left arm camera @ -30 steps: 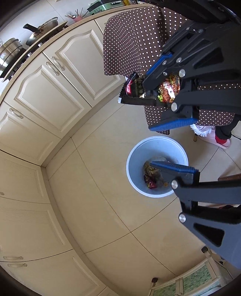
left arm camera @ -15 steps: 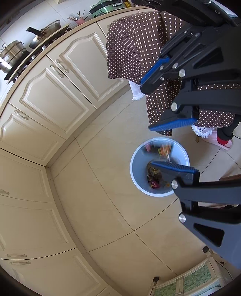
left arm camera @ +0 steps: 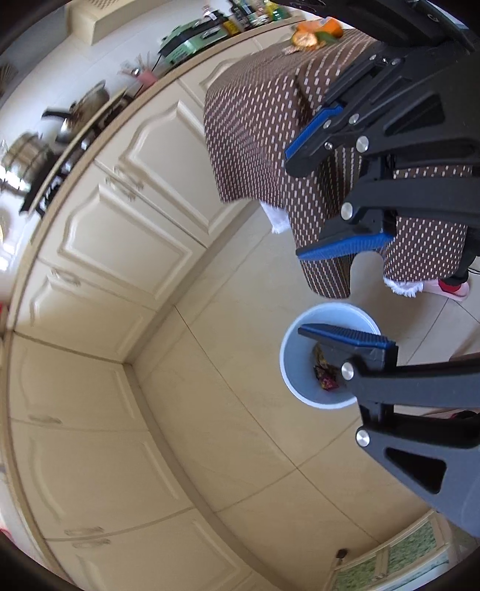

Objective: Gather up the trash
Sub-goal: 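Move both tools back over the table toward the orange peel and tangerine, then grasp the orange peel with the left gripper while the right grasps the leafy tangerine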

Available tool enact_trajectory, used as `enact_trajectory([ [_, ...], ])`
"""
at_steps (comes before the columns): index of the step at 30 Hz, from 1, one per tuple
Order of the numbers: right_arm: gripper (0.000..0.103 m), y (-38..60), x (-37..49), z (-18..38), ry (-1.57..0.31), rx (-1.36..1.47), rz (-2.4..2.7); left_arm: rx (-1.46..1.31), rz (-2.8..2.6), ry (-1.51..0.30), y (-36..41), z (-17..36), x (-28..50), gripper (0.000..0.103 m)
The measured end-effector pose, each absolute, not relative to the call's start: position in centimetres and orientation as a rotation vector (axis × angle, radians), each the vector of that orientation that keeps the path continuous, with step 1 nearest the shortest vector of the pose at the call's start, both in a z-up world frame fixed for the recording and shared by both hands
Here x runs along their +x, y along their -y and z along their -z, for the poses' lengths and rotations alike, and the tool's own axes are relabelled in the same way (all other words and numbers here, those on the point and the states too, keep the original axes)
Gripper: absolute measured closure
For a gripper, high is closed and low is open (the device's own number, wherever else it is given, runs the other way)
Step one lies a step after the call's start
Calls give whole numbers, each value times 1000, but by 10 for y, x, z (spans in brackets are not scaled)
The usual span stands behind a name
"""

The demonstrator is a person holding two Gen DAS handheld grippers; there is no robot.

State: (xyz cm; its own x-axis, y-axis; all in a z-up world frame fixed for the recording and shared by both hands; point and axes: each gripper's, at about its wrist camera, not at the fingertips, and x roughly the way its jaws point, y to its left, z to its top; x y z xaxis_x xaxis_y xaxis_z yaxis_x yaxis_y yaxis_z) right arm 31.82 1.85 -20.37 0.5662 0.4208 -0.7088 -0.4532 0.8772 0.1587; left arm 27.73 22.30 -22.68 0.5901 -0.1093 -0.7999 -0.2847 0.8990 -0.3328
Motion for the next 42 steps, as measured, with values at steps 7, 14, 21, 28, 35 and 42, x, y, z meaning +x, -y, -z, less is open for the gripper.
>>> enact_trajectory([
  [7, 87, 70, 299, 155, -710, 24, -381, -344, 31, -885, -136, 183, 283, 65],
  [14, 78, 190, 273, 112, -596, 108, -190, -214, 218, -850, -20, 151, 298, 61],
  [21, 72, 297, 267, 100, -577, 193, -14, -73, 361, -871, 89, 146, 318, 60],
  [28, 59, 338, 281, 115, -627, 234, 20, 0, 414, -922, 147, 161, 344, 60],
  [35, 59, 352, 302, 127, -669, 266, -12, 32, 417, -990, 174, 186, 372, 60],
  [42, 58, 355, 320, 134, -702, 278, -37, 68, 413, -940, 187, 189, 385, 67],
])
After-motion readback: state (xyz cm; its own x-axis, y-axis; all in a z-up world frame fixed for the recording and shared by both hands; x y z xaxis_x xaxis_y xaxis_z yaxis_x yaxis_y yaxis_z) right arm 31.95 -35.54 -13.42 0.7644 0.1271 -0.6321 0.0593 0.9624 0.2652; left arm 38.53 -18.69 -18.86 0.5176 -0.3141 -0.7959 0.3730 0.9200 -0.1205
